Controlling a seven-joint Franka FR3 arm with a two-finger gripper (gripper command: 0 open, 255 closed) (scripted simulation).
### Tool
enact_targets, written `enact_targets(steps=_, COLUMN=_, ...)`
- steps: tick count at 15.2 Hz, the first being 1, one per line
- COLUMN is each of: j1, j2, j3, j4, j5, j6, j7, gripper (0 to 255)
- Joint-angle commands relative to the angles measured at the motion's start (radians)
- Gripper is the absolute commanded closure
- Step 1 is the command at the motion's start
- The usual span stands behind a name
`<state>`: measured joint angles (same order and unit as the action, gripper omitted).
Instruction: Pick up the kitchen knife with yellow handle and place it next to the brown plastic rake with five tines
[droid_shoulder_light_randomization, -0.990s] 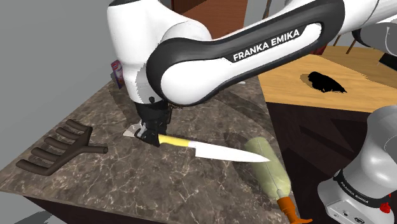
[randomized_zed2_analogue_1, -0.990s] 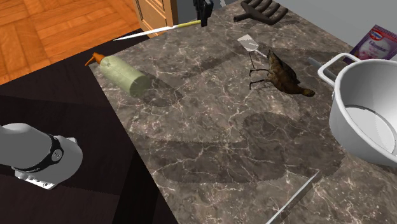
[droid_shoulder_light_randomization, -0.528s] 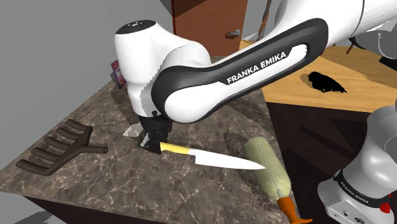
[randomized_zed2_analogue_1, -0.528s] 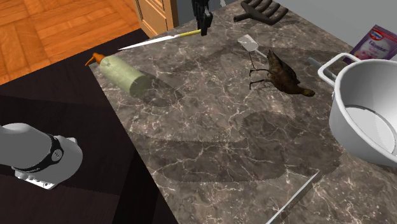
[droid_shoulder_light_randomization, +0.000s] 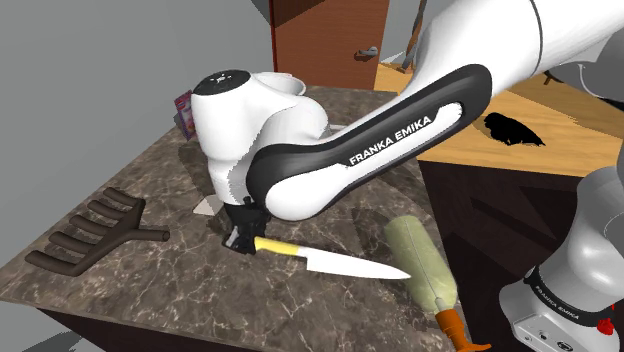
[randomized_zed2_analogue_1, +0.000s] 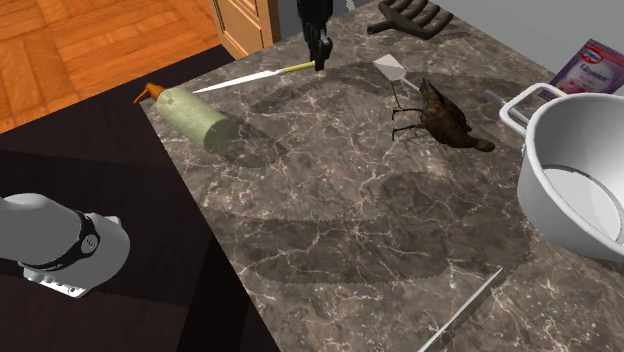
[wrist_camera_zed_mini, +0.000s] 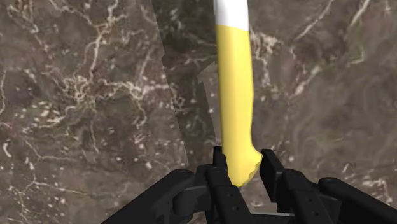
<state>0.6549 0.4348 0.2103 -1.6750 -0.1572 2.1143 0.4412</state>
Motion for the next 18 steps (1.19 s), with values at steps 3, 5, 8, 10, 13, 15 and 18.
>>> enact_targets(steps=3, j1=0.000, j2=0.014, j3=-0.002, j4=-0.011, j5=-0.004, j6=0.025, j7=0.003, gripper=255)
enact_targets(steps=5, j1=0.000, j2=0.014, j3=-0.002, j4=-0.011, j5=-0.004, j6=0.025, j7=0.003, gripper=255)
enact_targets(steps=8, j1=0.000, j2=0.014, j3=-0.002, j4=-0.011, j5=-0.004, j6=0.025, j7=0.003, gripper=255)
enact_targets(steps=10, j1=0.000, j2=0.014, j3=-0.002, j4=-0.011, j5=-0.004, j6=0.025, j7=0.003, gripper=0)
enact_targets(steps=13, j1=0.000, j2=0.014, j3=-0.002, j4=-0.011, j5=-0.004, j6=0.025, j7=0.003, gripper=0)
enact_targets(steps=15, j1=0.000, j2=-0.001, j3=0.000, j4=0.001, j5=0.000, j6=-0.002, j7=0.000, gripper=0)
enact_targets(steps=18, j1=0.000, j2=-0.037, j3=0.006, j4=0.043, j5=0.012, j6=-0.079, j7=-0.008, gripper=0)
